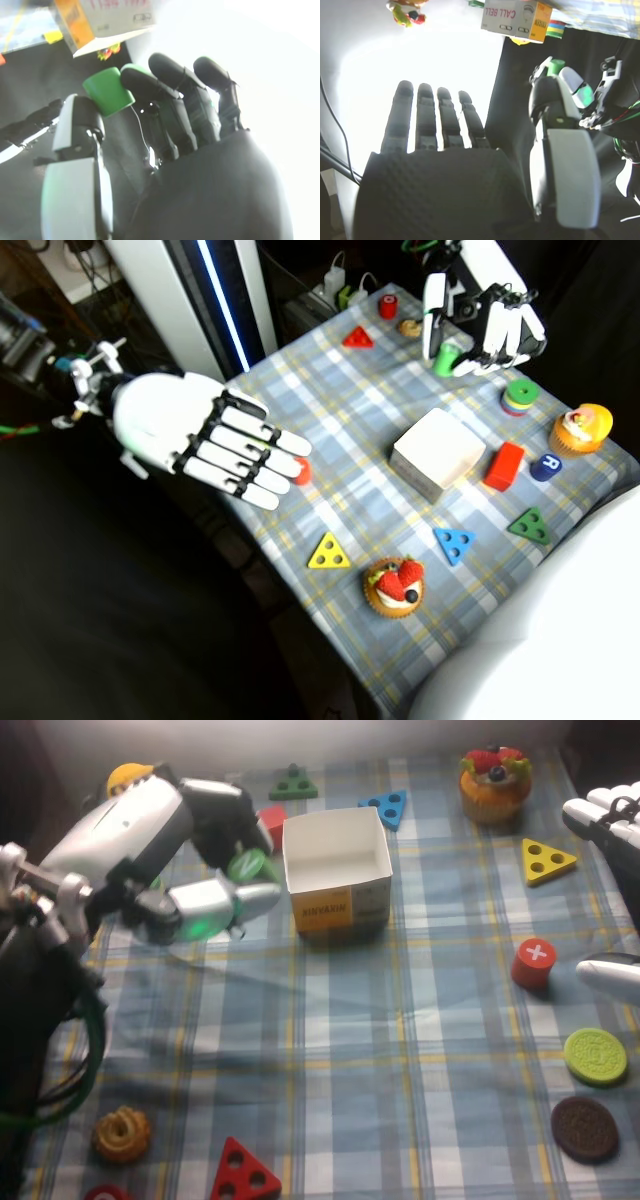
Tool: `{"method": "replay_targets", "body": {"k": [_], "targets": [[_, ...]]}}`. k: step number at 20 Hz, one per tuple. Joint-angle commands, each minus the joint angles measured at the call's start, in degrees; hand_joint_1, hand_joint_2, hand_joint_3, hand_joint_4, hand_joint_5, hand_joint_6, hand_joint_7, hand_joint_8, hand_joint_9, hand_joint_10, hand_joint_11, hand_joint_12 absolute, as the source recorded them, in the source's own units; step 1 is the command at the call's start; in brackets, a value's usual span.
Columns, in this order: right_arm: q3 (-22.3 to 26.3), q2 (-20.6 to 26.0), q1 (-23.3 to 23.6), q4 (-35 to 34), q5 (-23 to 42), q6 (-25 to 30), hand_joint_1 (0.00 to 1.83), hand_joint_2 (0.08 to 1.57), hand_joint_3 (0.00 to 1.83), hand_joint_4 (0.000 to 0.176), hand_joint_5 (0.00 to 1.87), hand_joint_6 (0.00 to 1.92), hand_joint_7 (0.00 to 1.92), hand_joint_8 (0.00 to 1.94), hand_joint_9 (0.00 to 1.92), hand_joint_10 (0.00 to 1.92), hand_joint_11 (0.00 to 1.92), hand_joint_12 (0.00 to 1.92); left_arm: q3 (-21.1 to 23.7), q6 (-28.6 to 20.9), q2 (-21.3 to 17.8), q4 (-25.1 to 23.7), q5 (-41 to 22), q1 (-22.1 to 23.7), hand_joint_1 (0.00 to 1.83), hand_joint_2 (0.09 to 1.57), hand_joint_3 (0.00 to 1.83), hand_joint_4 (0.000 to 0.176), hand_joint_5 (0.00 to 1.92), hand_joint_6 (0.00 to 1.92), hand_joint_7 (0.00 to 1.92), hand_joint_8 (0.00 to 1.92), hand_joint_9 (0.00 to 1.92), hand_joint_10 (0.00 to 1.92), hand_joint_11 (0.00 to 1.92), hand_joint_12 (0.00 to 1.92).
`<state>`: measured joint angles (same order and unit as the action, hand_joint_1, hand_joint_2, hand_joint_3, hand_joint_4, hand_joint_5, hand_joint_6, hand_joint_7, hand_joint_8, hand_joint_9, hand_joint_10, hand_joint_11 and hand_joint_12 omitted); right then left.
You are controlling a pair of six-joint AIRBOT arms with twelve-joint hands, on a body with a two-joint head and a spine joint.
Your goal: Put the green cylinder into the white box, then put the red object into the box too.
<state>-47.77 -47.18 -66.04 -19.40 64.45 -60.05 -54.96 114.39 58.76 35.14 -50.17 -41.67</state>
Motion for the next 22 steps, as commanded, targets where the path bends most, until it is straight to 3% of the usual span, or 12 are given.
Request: {"method": "replay_targets", "body": {"k": [1, 3, 5, 6, 7, 8, 9, 10, 12, 13, 19, 22], "targets": [[-0.30, 0.08, 0.20, 0.76, 7.03, 0.32, 0.45, 1.18, 0.00, 0.000, 0.00, 0.00, 0.00, 0.00, 0.00, 0.00, 0.00, 0.00, -1.27, -0.22, 1.12, -2.32, -3.99, 2.10, 1.22, 1.19, 0.00, 0.000, 0.87, 0.96, 0.83, 1.51, 0.77, 1.79, 0.50, 1.92], [-0.45, 0.00, 0.20, 0.81, 7.04, 0.32, 0.47, 1.18, 0.00, 0.000, 0.00, 0.00, 0.00, 0.00, 0.00, 0.00, 0.00, 0.00, -4.33, -0.22, 3.97, -2.51, -0.05, 5.34, 1.14, 1.16, 0.00, 0.000, 0.91, 1.07, 0.85, 1.74, 0.88, 1.91, 0.68, 1.92], [-0.53, -0.04, 0.21, 0.89, 7.04, 0.36, 0.44, 1.18, 0.00, 0.000, 0.00, 0.00, 0.00, 0.00, 0.00, 0.00, 0.00, 0.00, -7.44, -0.21, 6.98, -2.90, 3.56, 8.31, 1.23, 1.18, 0.00, 0.000, 0.89, 0.95, 0.86, 1.47, 0.60, 1.70, 0.04, 1.92], [-0.58, -0.07, 0.21, 0.95, 7.03, 0.41, 0.45, 1.18, 0.00, 0.000, 0.00, 0.00, 0.00, 0.00, 0.00, 0.00, 0.00, 0.00, -8.69, -0.18, 8.13, -2.89, 5.02, 9.33, 1.23, 1.19, 0.00, 0.000, 0.85, 0.96, 0.84, 1.51, 0.82, 1.85, 0.67, 1.92], [-0.66, -0.14, 0.21, 1.03, 7.03, 0.47, 0.47, 1.19, 0.00, 0.000, 0.00, 0.00, 0.00, 0.00, 0.00, 0.00, 0.00, 0.00, -10.27, -0.03, 9.45, -2.56, 6.69, 10.41, 1.24, 1.18, 0.00, 0.000, 0.87, 0.93, 0.89, 1.43, 0.81, 1.73, 0.61, 1.92], [-0.77, -0.25, 0.21, 1.07, 7.02, 0.54, 0.46, 1.19, 0.00, 0.000, 0.00, 0.00, 0.00, 0.00, 0.00, 0.00, 0.00, 0.00, -11.68, 0.00, 10.63, -2.45, 8.39, 11.34, 1.21, 1.18, 0.00, 0.000, 0.87, 1.00, 0.87, 1.39, 0.57, 1.57, 0.12, 1.92], [-0.88, -0.37, 0.21, 1.09, 7.01, 0.63, 0.43, 1.19, 0.00, 0.000, 0.00, 0.00, 0.00, 0.00, 0.00, 0.00, 0.00, 0.00, -12.64, 0.12, 11.49, -2.24, 9.33, 11.94, 1.19, 1.19, 0.01, 0.000, 0.81, 1.12, 0.84, 1.37, 0.43, 1.44, 0.02, 1.92], [-0.97, -0.49, 0.23, 1.16, 7.01, 0.76, 0.42, 1.19, 0.00, 0.000, 0.00, 0.00, 0.00, 0.00, 0.00, 0.00, 0.00, 0.00, -13.64, 0.66, 12.43, -1.87, 10.56, 12.63, 1.10, 1.11, 0.00, 0.000, 0.58, 0.86, 0.62, 1.13, 0.23, 1.44, 0.00, 1.92], [-1.27, -0.77, 0.39, 1.56, 6.98, 1.28, 0.42, 1.19, 0.00, 0.000, 0.00, 0.00, 0.00, 0.00, 0.00, 0.00, 0.00, 0.00, -15.19, 4.16, 14.29, -0.01, 12.27, 13.73, 1.00, 1.05, 0.00, 0.027, 0.43, 0.37, 0.36, 0.60, 0.01, 1.22, 0.00, 1.86], [-1.41, -0.91, 0.51, 1.79, 6.95, 1.54, 0.43, 1.19, 0.00, 0.000, 0.00, 0.00, 0.00, 0.00, 0.00, 0.00, 0.00, 0.00, -15.37, 4.45, 14.54, 0.26, 12.41, 13.74, 0.94, 1.02, 0.00, 0.053, 0.37, 0.12, 0.29, 0.15, 0.00, 0.69, 0.00, 1.62], [-1.64, -1.27, 0.89, 2.15, 6.62, 1.87, 0.48, 1.19, 0.00, 0.000, 0.00, 0.00, 0.00, 0.00, 0.00, 0.00, 0.00, 0.00, -15.33, 4.48, 14.18, 0.70, 12.09, 13.57, 0.87, 1.01, 0.00, 0.082, 0.33, 0.01, 0.27, 0.01, 0.00, 0.58, 0.00, 1.60], [-1.81, -1.49, 1.13, 2.36, 6.15, 2.09, 0.53, 1.18, 0.00, 0.016, 0.00, 0.00, 0.00, 0.00, 0.00, 0.00, 0.00, 0.00, -12.86, 4.48, 12.32, -0.13, 9.57, 13.03, 0.66, 1.07, 0.00, 0.120, 0.22, 0.00, 0.14, 0.00, 0.00, 0.26, 0.00, 0.99]]}}
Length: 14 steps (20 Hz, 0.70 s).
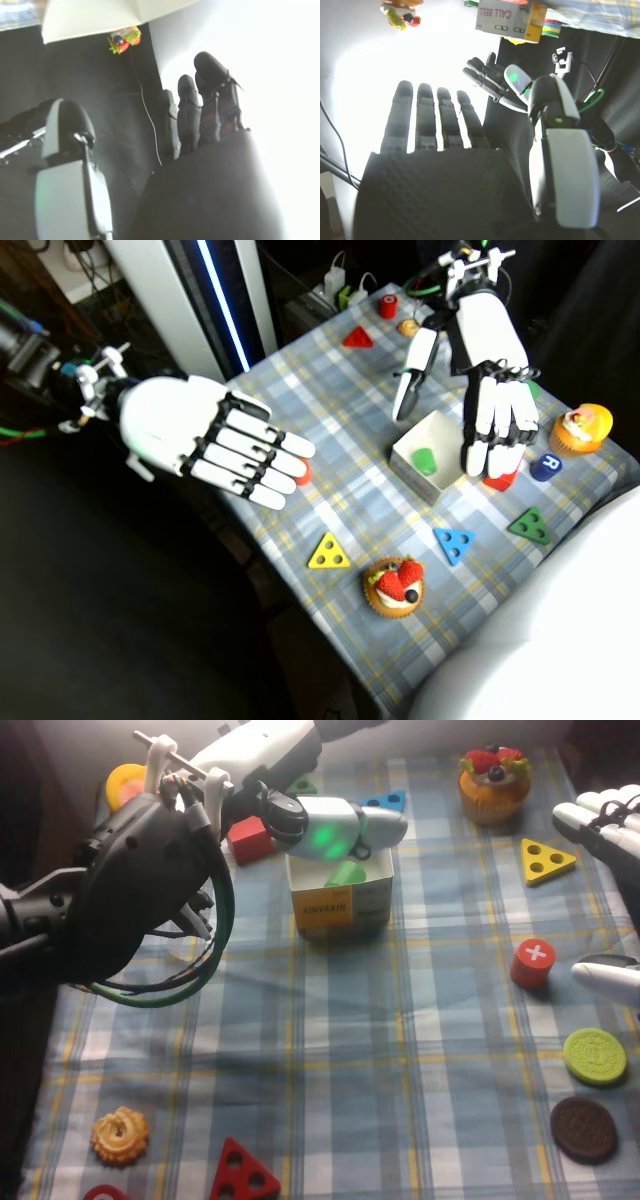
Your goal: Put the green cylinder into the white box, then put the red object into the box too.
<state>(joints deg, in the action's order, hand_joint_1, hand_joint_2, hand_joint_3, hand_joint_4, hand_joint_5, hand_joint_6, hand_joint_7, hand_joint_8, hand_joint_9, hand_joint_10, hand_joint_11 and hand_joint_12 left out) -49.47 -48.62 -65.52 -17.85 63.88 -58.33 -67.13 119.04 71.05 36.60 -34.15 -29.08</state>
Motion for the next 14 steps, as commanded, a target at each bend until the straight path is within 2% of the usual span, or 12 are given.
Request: {"method": "replay_targets", "body": {"k": [1, 2, 3, 4, 5, 6, 7, 8, 9, 10, 13, 14], "targets": [[-0.33, -0.33, 1.01, 1.09, 5.83, 0.36, 0.56, 1.19, 0.00, 0.041, 0.00, 0.00, 0.00, 0.00, 0.00, 0.00, 0.00, 0.00, 0.70, -0.18, -1.03, -2.38, -7.72, 0.34, 0.62, 1.08, 0.00, 0.128, 0.21, 0.00, 0.13, 0.00, 0.01, 0.14, 0.00, 0.81], [-0.75, -0.77, 1.51, 1.36, 4.82, 0.42, 0.57, 1.19, 0.00, 0.031, 0.00, 0.00, 0.00, 0.00, 0.00, 0.00, 0.00, 0.00, 2.14, -0.44, -2.30, -3.23, -9.07, 0.08, 0.62, 1.08, 0.00, 0.125, 0.21, 0.00, 0.12, 0.00, 0.02, 0.06, 0.00, 0.55], [-1.12, -1.19, 2.19, 1.81, 3.63, 0.43, 0.57, 1.20, 0.01, 0.035, 0.00, 0.00, 0.00, 0.00, 0.00, 0.00, 0.00, 0.00, 3.42, -1.67, -3.52, -4.43, -10.41, -0.38, 0.59, 1.12, 0.00, 0.081, 0.21, 0.01, 0.12, 0.01, 0.00, 0.01, 0.00, 0.23], [-1.80, -1.74, 3.33, 2.50, 1.76, 0.43, 0.57, 1.20, 0.01, 0.035, 0.00, 0.00, 0.00, 0.00, 0.00, 0.00, 0.00, 0.00, 5.13, -4.60, -5.42, -6.65, -12.21, -1.09, 0.59, 1.12, 0.00, 0.081, 0.21, 0.01, 0.12, 0.01, 0.00, 0.01, 0.00, 0.23], [-2.41, -2.27, 4.38, 3.01, 0.03, 0.44, 0.59, 1.21, 0.01, 0.010, 0.04, 0.01, 0.05, 0.02, 0.02, 0.01, 0.00, 0.00, 6.63, -6.88, -7.16, -8.36, -13.97, -1.91, 0.57, 1.15, 0.00, 0.062, 0.20, 0.00, 0.14, 0.00, 0.03, 0.01, 0.00, 0.26], [-3.34, -3.09, 5.44, 3.36, -1.75, 0.46, 0.62, 1.21, 0.01, 0.000, 0.06, 0.02, 0.08, 0.03, 0.06, 0.03, 0.02, 0.01, 8.64, -9.32, -9.14, -10.44, -16.38, -3.02, 0.59, 1.16, 0.00, 0.056, 0.22, 0.01, 0.16, 0.00, 0.07, 0.02, 0.00, 0.43], [-3.66, -3.36, 5.73, 3.40, -2.40, 0.46, 0.75, 1.19, 0.01, 0.000, 0.11, 0.00, 0.14, 0.01, 0.10, 0.09, 0.00, 0.43, 9.51, -10.31, -9.97, -11.42, -17.52, -3.60, 0.59, 1.16, 0.00, 0.063, 0.22, 0.01, 0.18, 0.01, 0.08, 0.02, 0.00, 0.46], [-4.16, -3.79, 6.05, 3.40, -3.41, 0.46, 0.80, 1.18, 0.00, 0.000, 0.13, 0.00, 0.18, 0.01, 0.12, 0.14, 0.00, 0.76, 10.79, -12.30, -11.23, -12.91, -19.35, -4.63, 0.59, 1.17, 0.00, 0.051, 0.23, 0.00, 0.20, 0.01, 0.09, 0.02, 0.00, 0.54], [-4.48, -4.08, 6.25, 3.39, -4.08, 0.46, 0.80, 1.18, 0.00, 0.000, 0.13, 0.00, 0.18, 0.01, 0.12, 0.14, 0.00, 0.76, 11.47, -13.69, -11.94, -13.84, -20.65, -5.31, 0.59, 1.17, 0.00, 0.051, 0.23, 0.00, 0.20, 0.01, 0.09, 0.02, 0.00, 0.54], [-5.03, -4.59, 6.56, 3.39, -5.40, 0.47, 0.82, 1.18, 0.00, 0.000, 0.16, 0.00, 0.21, 0.00, 0.12, 0.31, 0.00, 0.98, 12.67, -15.34, -13.19, -15.07, -22.49, -6.22, 0.61, 1.17, 0.00, 0.029, 0.26, 0.01, 0.24, 0.01, 0.14, 0.04, 0.00, 0.76], [-6.68, -6.09, 7.40, 3.33, -8.68, 0.47, 0.79, 1.20, 0.00, 0.000, 0.19, 0.00, 0.27, 0.01, 0.00, 0.66, 0.00, 1.23, 15.37, -15.51, -15.60, -16.59, -26.60, -8.41, 0.62, 1.19, 0.01, 0.043, 0.25, 0.00, 0.23, 0.00, 0.15, 0.03, 0.00, 0.82], [-7.12, -6.53, 7.60, 3.26, -9.58, 0.47, 0.79, 1.20, 0.00, 0.000, 0.20, 0.01, 0.29, 0.01, 0.00, 0.68, 0.00, 1.23, 16.05, -15.51, -16.26, -16.73, -27.81, -9.10, 0.65, 1.20, 0.01, 0.029, 0.26, 0.01, 0.24, 0.01, 0.16, 0.04, 0.00, 0.81]]}}
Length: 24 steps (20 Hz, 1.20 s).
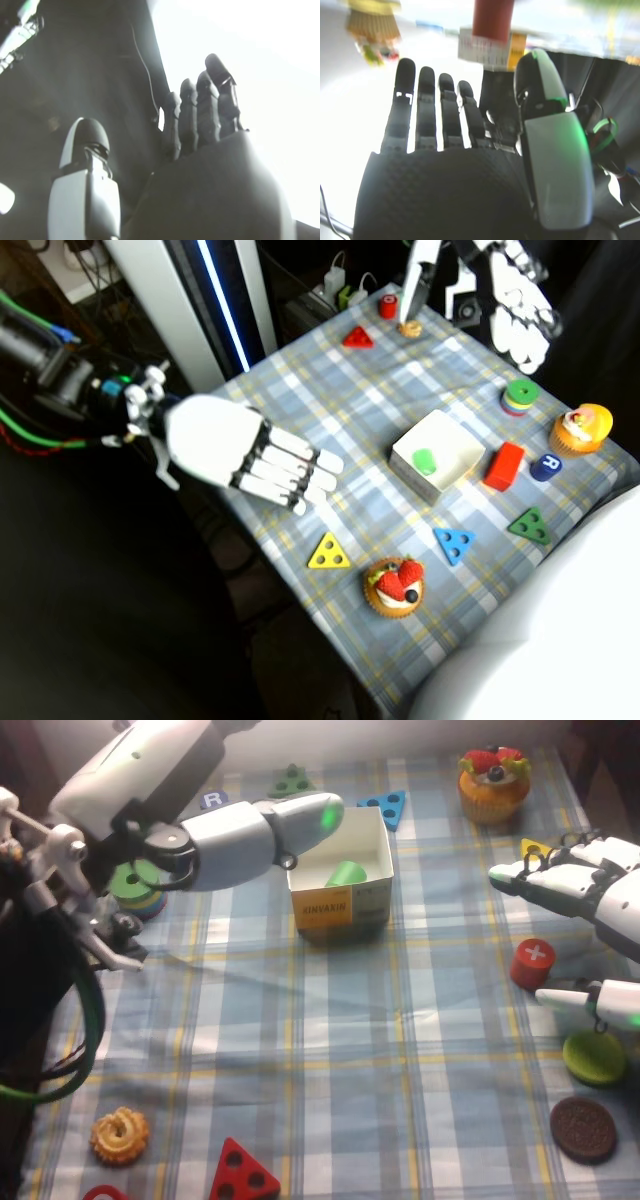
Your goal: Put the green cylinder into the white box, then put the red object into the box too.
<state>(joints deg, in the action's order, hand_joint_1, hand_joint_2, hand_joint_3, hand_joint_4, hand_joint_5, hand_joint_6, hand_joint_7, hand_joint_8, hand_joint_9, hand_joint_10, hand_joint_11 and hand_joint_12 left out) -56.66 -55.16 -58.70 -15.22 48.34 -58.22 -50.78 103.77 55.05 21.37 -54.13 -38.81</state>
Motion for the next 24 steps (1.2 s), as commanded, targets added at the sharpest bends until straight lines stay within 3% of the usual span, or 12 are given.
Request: {"method": "replay_targets", "body": {"k": [1, 2, 6, 9, 10, 12, 13, 14, 15, 16, 21, 24], "targets": [[-0.26, -0.33, 0.91, 0.58, 5.24, 0.36, 0.79, 1.21, 0.00, 0.000, 0.24, 0.02, 0.32, 0.02, 0.00, 0.72, 0.00, 1.26, 0.17, -0.23, -0.70, -1.52, -8.70, 0.17, 0.66, 1.22, 0.00, 0.010, 0.27, 0.01, 0.27, 0.01, 0.20, 0.05, 0.00, 0.98], [-0.49, -0.56, 0.93, 0.48, 4.72, 0.36, 0.80, 1.21, 0.00, 0.000, 0.26, 0.02, 0.35, 0.02, 0.01, 0.77, 0.00, 1.29, 0.47, -0.23, -1.05, -1.51, -9.37, -0.21, 0.68, 1.21, 0.00, 0.000, 0.29, 0.01, 0.30, 0.01, 0.24, 0.07, 0.00, 1.10], [-0.89, -0.89, 1.01, 0.41, 3.60, 0.36, 0.84, 1.21, 0.00, 0.000, 0.42, 0.06, 0.47, 0.03, 0.03, 0.84, 0.00, 1.30, 0.97, -0.23, -1.69, -1.32, -10.52, -0.85, 0.66, 1.23, 0.00, 0.000, 0.29, 0.00, 0.28, 0.00, 0.20, 0.05, 0.00, 0.99], [-0.92, -0.99, 1.14, 0.57, 3.12, 0.36, 0.89, 1.22, 0.00, 0.000, 0.53, 0.10, 0.62, 0.08, 0.12, 0.87, 0.00, 1.37, 1.26, -0.23, -1.97, -1.32, -11.19, -1.23, 0.69, 1.23, 0.00, 0.000, 0.31, 0.01, 0.29, 0.00, 0.21, 0.06, 0.00, 1.05], [-0.92, -0.98, 1.30, 0.80, 2.95, 0.36, 0.96, 1.23, 0.00, 0.000, 0.57, 0.19, 0.72, 0.11, 0.22, 0.78, 0.00, 1.17, 1.30, -0.23, -2.05, -1.32, -11.31, -1.33, 0.68, 1.23, 0.00, 0.000, 0.31, 0.01, 0.29, 0.00, 0.20, 0.06, 0.00, 1.03], [-1.00, -0.98, 1.70, 1.17, 2.73, 0.35, 0.99, 1.24, 0.00, 0.000, 0.57, 0.32, 0.75, 0.12, 0.24, 0.80, 0.00, 1.14, 1.38, -0.23, -2.09, -1.32, -11.57, -1.49, 0.71, 1.23, 0.00, 0.000, 0.32, 0.01, 0.30, 0.00, 0.20, 0.06, 0.00, 1.03], [-1.08, -0.98, 1.92, 1.33, 2.56, 0.35, 1.10, 1.27, 0.00, 0.000, 0.58, 1.30, 0.78, 1.07, 0.32, 0.92, 0.00, 1.28, 1.43, -0.23, -2.12, -1.32, -11.63, -1.55, 0.70, 1.23, 0.00, 0.000, 0.33, 0.01, 0.31, 0.01, 0.20, 0.06, 0.00, 1.03], [-1.17, -0.98, 2.15, 1.53, 2.28, 0.35, 1.16, 1.27, 0.00, 0.000, 0.55, 1.46, 0.83, 1.28, 0.40, 1.01, 0.00, 1.38, 1.45, -0.23, -2.13, -1.32, -11.68, -1.56, 0.69, 1.23, 0.00, 0.000, 0.33, 0.01, 0.29, 0.00, 0.18, 0.06, 0.00, 0.96], [-1.36, -0.99, 2.47, 1.87, 1.72, 0.35, 1.21, 1.22, 0.00, 0.000, 0.66, 1.33, 0.93, 1.24, 0.53, 1.09, 0.00, 1.62, 1.48, -0.23, -2.13, -1.32, -11.81, -1.56, 0.66, 1.23, 0.00, 0.000, 0.32, 0.00, 0.30, 0.00, 0.19, 0.06, 0.00, 0.96], [-1.46, -1.03, 2.65, 1.97, 1.56, 0.35, 1.19, 1.23, 0.00, 0.000, 0.67, 1.33, 0.88, 1.31, 0.46, 1.21, 0.00, 1.67, 1.49, -0.23, -2.13, -1.32, -11.84, -1.56, 0.65, 1.23, 0.00, 0.000, 0.32, 0.00, 0.30, 0.00, 0.19, 0.07, 0.00, 0.97], [-0.54, 0.53, 6.61, 5.47, 2.30, 0.39, 1.14, 1.27, 0.00, 0.000, 0.62, 1.47, 0.79, 1.39, 0.40, 1.45, 0.00, 1.91, 1.87, -0.23, -2.81, -0.90, -12.75, -2.57, 0.62, 1.24, 0.00, 0.000, 0.31, 0.00, 0.28, 0.00, 0.18, 0.06, 0.00, 0.95], [0.57, 2.44, 8.53, 8.12, 3.92, 1.46, 1.14, 1.27, 0.00, 0.000, 0.62, 1.44, 0.79, 1.42, 0.47, 1.46, 0.08, 1.92, 1.98, -0.23, -2.99, -0.51, -12.94, -2.98, 0.66, 1.24, 0.00, 0.000, 0.33, 0.00, 0.30, 0.00, 0.20, 0.09, 0.00, 1.09]]}}
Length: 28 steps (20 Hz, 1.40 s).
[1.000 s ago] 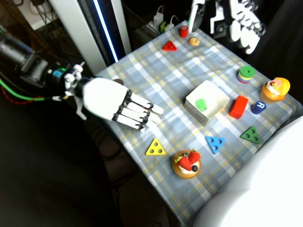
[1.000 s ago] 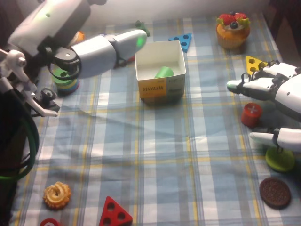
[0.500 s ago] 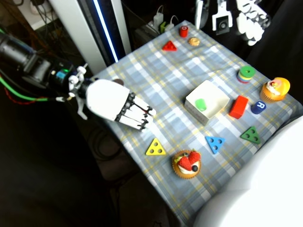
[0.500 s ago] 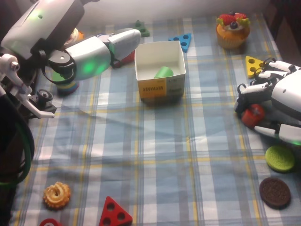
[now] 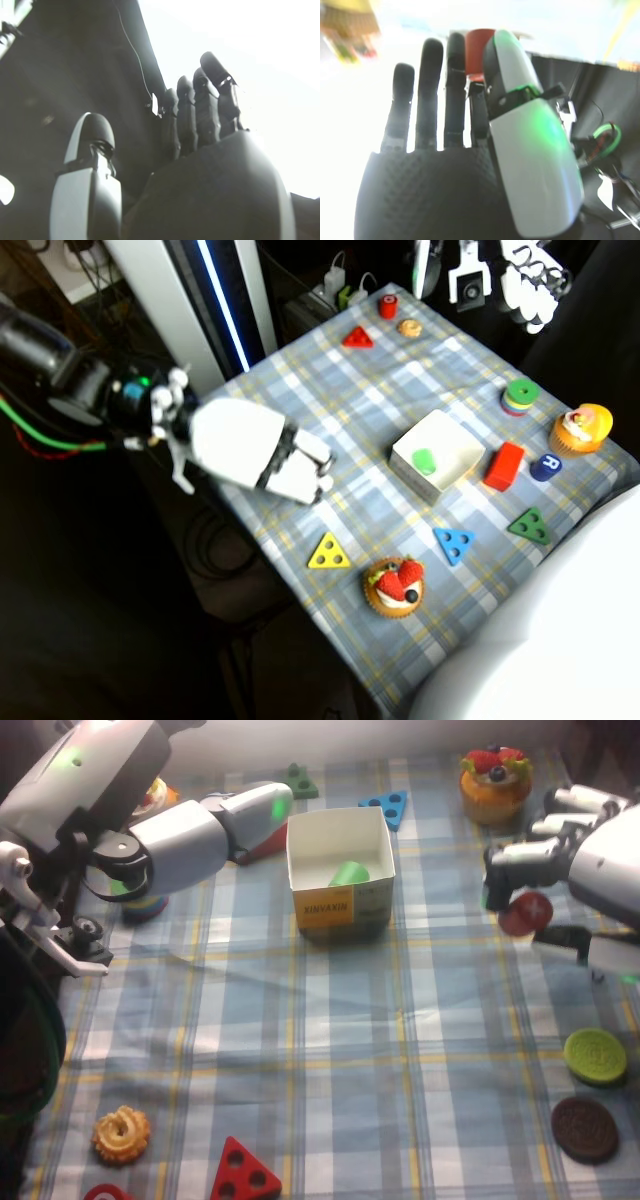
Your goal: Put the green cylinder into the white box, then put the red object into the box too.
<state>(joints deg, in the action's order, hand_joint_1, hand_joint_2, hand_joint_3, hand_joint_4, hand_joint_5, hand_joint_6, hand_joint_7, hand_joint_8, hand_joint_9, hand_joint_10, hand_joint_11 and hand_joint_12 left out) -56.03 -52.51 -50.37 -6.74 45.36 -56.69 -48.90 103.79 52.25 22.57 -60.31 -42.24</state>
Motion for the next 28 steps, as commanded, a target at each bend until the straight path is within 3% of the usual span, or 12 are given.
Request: {"method": "replay_targets", "body": {"k": [1, 4, 7, 8, 10, 11, 13, 14, 18, 24, 27, 28], "targets": [[0.24, 0.47, 1.22, 0.96, 7.24, 0.55, 1.16, 1.27, 0.00, 0.000, 0.60, 1.42, 0.80, 1.44, 0.59, 1.48, 0.26, 1.92, 0.16, -0.25, -0.28, -1.47, -6.84, 0.21, 0.65, 1.24, 0.00, 0.000, 0.32, 0.00, 0.29, 0.00, 0.18, 0.09, 0.00, 1.06], [1.55, 2.53, 3.91, 3.88, 7.89, 0.59, 1.17, 1.26, 0.00, 0.000, 0.63, 1.36, 0.81, 1.45, 0.60, 1.54, 0.36, 1.92, 0.35, -0.25, -0.57, -0.81, -7.08, -0.53, 0.66, 1.25, 0.00, 0.014, 0.30, 0.00, 0.28, 0.00, 0.14, 0.08, 0.00, 0.73], [1.55, 3.17, 6.53, 5.93, 7.85, 0.60, 1.30, 1.25, 0.00, 0.000, 0.61, 1.35, 0.79, 1.36, 0.70, 1.60, 0.52, 1.90, 0.40, -0.25, -0.68, -0.39, -7.32, -0.92, 0.67, 1.25, 0.00, 0.000, 0.32, 0.00, 0.28, 0.00, 0.15, 0.08, 0.00, 0.73], [1.27, 3.14, 7.49, 6.37, 7.59, 0.60, 1.33, 1.25, 0.00, 0.000, 0.60, 1.41, 0.78, 1.32, 0.69, 1.60, 0.49, 1.82, 0.43, -0.25, -0.72, -0.29, -7.42, -1.03, 0.64, 1.25, 0.00, 0.014, 0.32, 0.00, 0.28, 0.00, 0.14, 0.06, 0.00, 0.63], [0.22, 2.06, 9.88, 7.54, 6.00, 0.60, 1.14, 1.27, 0.00, 0.000, 0.64, 1.53, 0.77, 1.30, 0.60, 1.09, 0.27, 1.71, 0.51, -0.25, -0.76, -0.02, -7.62, -1.27, 0.66, 1.24, 0.00, 0.011, 0.34, 0.00, 0.32, 0.01, 0.19, 0.06, 0.00, 0.75], [-0.64, 1.03, 11.44, 8.31, 4.59, 0.60, 1.14, 1.27, 0.00, 0.000, 0.62, 1.55, 0.78, 1.29, 0.61, 1.05, 0.24, 1.70, 0.59, -0.25, -0.84, 0.24, -7.88, -1.57, 0.63, 1.25, 0.00, 0.023, 0.33, 0.00, 0.31, 0.00, 0.18, 0.05, 0.00, 0.71], [-1.86, -0.46, 13.99, 9.89, 2.37, 0.60, 1.13, 1.27, 0.00, 0.006, 0.65, 1.47, 0.75, 1.39, 0.57, 1.16, 0.22, 1.76, 0.71, -0.26, -0.94, 0.67, -8.29, -2.15, 0.62, 1.25, 0.00, 0.014, 0.33, 0.00, 0.31, 0.00, 0.18, 0.05, 0.00, 0.70], [-2.18, -0.93, 14.76, 10.49, 1.80, 0.60, 1.29, 1.26, 0.00, 0.000, 0.67, 1.42, 0.75, 1.39, 0.59, 1.52, 0.30, 1.79, 0.73, -0.26, -0.95, 0.82, -8.32, -2.29, 0.62, 1.25, 0.00, 0.016, 0.34, 0.00, 0.31, 0.00, 0.18, 0.05, 0.00, 0.70], [-4.74, -4.00, 18.13, 12.25, -2.55, 0.60, 1.11, 1.29, 0.00, 0.015, 0.65, 1.45, 0.69, 1.50, 0.49, 1.37, 0.25, 1.85, 0.93, -0.26, -1.11, 1.41, -9.10, -2.98, 0.63, 1.27, 0.00, 0.000, 0.33, 0.00, 0.30, 0.00, 0.17, 0.04, 0.00, 0.60], [-11.21, -11.52, 23.15, 14.46, -11.14, 0.58, 1.14, 1.26, 0.00, 0.000, 0.69, 1.35, 0.75, 1.48, 0.56, 1.46, 0.33, 1.92, 1.21, -0.26, -1.32, 2.32, -10.14, -3.98, 0.67, 1.27, 0.00, 0.000, 0.34, 0.00, 0.31, 0.00, 0.15, 0.04, 0.00, 0.60], [-14.75, -15.59, 25.54, 15.27, -14.09, 0.42, 1.12, 1.28, 0.00, 0.026, 0.69, 1.43, 0.68, 1.46, 0.53, 1.26, 0.31, 1.86, 1.21, -0.26, -1.31, 3.04, -10.54, -4.49, 0.59, 1.28, 0.00, 0.020, 0.32, 0.00, 0.29, 0.00, 0.08, 0.01, 0.00, 0.10], [-15.83, -16.72, 25.96, 15.26, -14.79, 0.40, 1.12, 1.28, 0.00, 0.023, 0.69, 1.40, 0.69, 1.47, 0.54, 1.28, 0.33, 1.84, 1.21, -0.26, -1.31, 3.33, -10.74, -4.69, 0.60, 1.28, 0.00, 0.012, 0.33, 0.00, 0.29, 0.00, 0.09, 0.01, 0.00, 0.11]]}}
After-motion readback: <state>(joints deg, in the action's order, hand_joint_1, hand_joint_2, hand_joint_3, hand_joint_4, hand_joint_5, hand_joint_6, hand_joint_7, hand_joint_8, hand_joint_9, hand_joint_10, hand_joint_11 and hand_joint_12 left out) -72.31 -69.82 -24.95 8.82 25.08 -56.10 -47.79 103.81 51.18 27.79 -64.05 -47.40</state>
